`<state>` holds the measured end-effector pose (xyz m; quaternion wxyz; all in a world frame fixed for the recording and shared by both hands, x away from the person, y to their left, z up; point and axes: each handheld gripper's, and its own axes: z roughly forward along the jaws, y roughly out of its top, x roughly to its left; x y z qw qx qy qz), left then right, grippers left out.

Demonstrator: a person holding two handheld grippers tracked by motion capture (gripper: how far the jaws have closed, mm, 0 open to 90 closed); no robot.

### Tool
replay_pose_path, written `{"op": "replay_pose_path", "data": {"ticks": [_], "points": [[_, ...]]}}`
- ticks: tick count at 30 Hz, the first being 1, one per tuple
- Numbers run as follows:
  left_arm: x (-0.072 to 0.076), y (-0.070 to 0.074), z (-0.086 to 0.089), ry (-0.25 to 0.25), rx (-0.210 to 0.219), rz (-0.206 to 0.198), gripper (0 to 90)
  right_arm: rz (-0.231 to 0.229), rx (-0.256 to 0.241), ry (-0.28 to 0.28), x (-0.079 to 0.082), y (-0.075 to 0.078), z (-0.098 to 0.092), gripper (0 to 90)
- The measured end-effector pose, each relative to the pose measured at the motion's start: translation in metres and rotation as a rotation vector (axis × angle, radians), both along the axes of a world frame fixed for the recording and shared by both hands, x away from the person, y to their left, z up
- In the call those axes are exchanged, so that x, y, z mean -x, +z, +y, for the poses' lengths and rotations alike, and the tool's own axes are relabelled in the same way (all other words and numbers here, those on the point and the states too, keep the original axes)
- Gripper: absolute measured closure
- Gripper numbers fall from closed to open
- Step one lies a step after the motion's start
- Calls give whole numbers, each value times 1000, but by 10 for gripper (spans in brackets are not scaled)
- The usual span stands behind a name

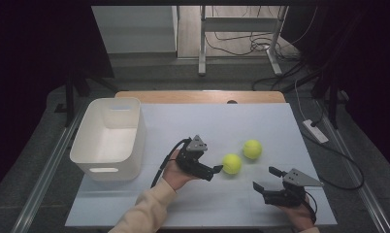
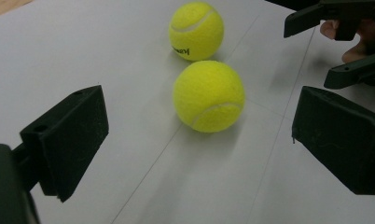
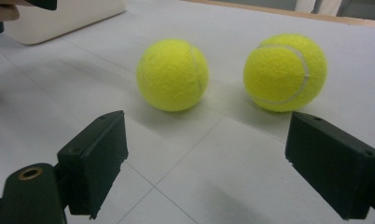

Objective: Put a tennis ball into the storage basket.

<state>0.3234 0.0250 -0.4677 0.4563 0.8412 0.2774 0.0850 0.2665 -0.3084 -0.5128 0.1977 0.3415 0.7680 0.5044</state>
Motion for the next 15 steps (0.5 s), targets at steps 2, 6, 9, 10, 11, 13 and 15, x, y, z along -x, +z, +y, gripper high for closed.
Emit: {"op": "replay_pose_path", "data": {"ticks": [2,6,9,10,11,13,15], "points": [[-1,0,-1,-3,1,4,42,1,-1,0,0,0,0,127],[-5,-2,-3,-10,12,16,42,3,2,1,0,0,0,127],[-6,-4,-5,-15,10,25,42,2,4,1,0,0,0,127],[-7,-4,-6,-15,9,25,41,1,4,1,0,0,0,127],[-8,-5,-7,-18,5,27,41,3,2,1,0,0,0,127],[-9,-6,-9,-21,1,29,41,1,2,0,0,0,0,127],[-10,-6,-11,-24,-3,31,41,1,2,1,0,0,0,127]]}}
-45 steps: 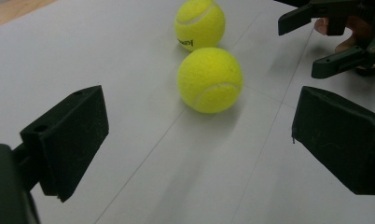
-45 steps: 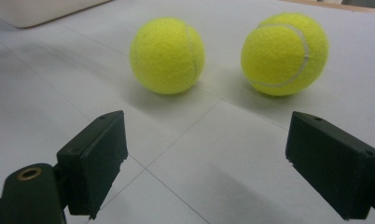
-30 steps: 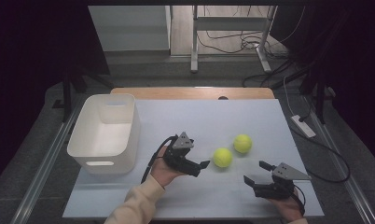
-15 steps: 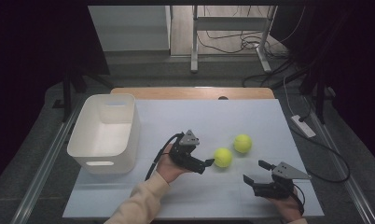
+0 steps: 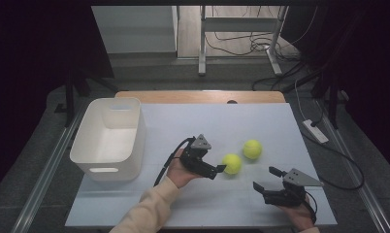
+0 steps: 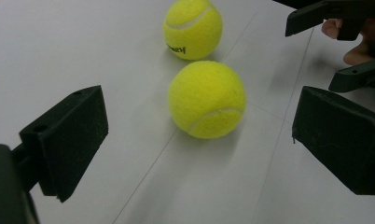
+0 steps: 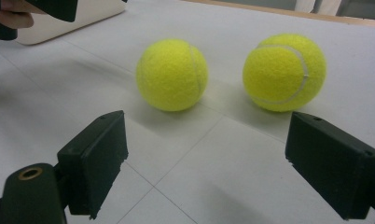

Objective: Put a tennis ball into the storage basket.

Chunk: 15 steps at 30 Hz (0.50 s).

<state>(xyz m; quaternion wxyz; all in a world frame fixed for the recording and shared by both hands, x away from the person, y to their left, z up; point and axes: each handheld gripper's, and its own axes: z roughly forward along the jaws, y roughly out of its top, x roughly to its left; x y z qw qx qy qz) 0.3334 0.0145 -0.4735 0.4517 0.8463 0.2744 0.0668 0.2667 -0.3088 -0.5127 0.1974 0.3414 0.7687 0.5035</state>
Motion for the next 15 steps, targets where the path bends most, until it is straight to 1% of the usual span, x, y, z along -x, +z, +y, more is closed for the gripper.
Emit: {"op": "replay_pose_path", "data": {"ticks": [6,10,15], "points": [[-3,2,-9,-28,-6,-6,37,0,0,-2,0,0,0,127],[-4,3,-13,-36,-9,-9,37,0,1,-2,0,0,0,127],[-6,2,-17,-34,-16,-4,36,-2,1,-1,0,0,0,127]]}}
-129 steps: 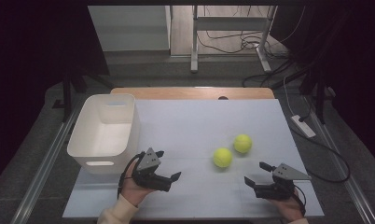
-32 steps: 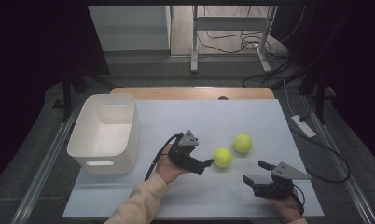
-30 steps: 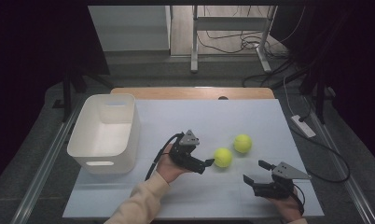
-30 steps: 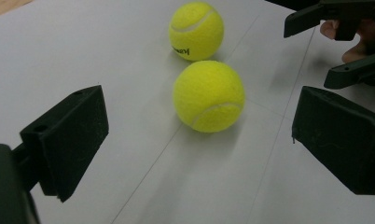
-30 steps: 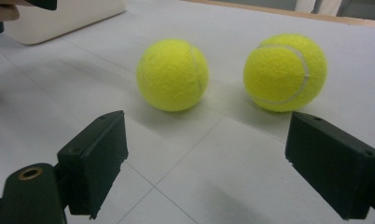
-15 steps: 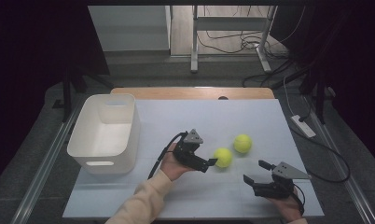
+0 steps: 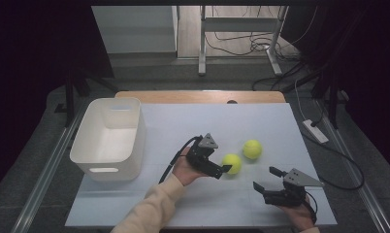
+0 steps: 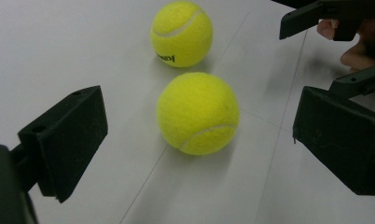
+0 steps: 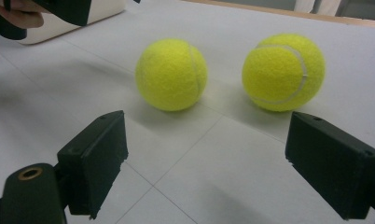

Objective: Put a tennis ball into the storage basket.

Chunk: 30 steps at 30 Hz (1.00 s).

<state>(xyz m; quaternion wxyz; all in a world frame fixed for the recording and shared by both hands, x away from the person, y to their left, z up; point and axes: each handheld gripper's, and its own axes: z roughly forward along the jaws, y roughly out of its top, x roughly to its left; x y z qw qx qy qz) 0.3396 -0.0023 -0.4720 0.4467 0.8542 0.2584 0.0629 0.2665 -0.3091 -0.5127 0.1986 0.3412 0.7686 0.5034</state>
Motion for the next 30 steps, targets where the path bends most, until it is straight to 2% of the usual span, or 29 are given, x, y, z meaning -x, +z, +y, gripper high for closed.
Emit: {"op": "replay_pose_path", "data": {"ticks": [15,30], "points": [[-9,-2,-15,-21,-33,13,35,-1,-2,-2,0,0,0,127],[-17,-13,-30,-45,-52,55,33,3,-14,-4,0,0,-2,128]]}}
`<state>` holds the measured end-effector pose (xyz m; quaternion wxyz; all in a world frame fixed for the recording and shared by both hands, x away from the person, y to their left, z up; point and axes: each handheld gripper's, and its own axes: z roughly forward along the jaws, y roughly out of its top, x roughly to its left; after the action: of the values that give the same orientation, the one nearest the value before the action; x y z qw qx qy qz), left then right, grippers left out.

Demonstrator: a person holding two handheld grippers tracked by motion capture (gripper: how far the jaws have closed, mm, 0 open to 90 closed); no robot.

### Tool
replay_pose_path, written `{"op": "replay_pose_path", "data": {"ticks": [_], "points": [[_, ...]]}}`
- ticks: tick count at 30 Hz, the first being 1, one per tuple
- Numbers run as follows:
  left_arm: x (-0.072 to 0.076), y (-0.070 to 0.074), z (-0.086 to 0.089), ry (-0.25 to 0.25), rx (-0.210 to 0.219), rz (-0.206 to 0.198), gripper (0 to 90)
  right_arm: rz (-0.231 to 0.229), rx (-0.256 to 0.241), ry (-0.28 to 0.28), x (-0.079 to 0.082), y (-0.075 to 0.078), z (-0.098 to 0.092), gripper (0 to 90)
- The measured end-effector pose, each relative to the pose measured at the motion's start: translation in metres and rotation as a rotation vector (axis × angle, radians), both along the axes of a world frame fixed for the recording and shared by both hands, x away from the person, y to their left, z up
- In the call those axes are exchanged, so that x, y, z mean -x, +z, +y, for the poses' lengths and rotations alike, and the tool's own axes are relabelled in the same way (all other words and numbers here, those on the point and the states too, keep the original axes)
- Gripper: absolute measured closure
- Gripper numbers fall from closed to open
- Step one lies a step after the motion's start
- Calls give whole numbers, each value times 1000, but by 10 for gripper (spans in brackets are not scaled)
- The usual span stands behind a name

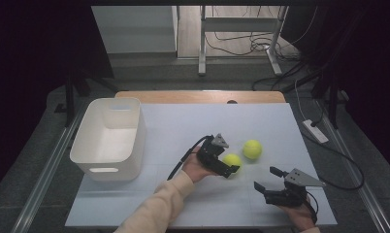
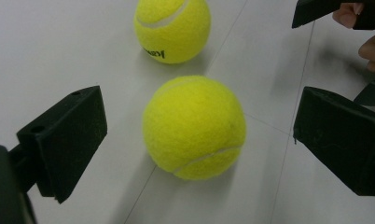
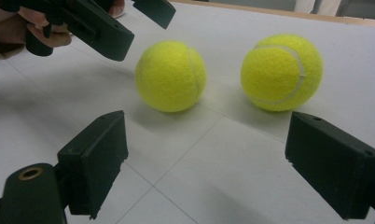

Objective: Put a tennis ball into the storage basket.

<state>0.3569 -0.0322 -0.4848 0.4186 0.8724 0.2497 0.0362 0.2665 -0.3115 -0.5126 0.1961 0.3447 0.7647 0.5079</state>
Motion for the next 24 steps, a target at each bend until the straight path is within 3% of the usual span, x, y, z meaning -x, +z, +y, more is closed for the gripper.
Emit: {"op": "replay_pose_path", "data": {"ticks": [24], "points": [[-10,-22,-18,-4,-53,54,36,0,5,7,0,-1,0,128]]}}
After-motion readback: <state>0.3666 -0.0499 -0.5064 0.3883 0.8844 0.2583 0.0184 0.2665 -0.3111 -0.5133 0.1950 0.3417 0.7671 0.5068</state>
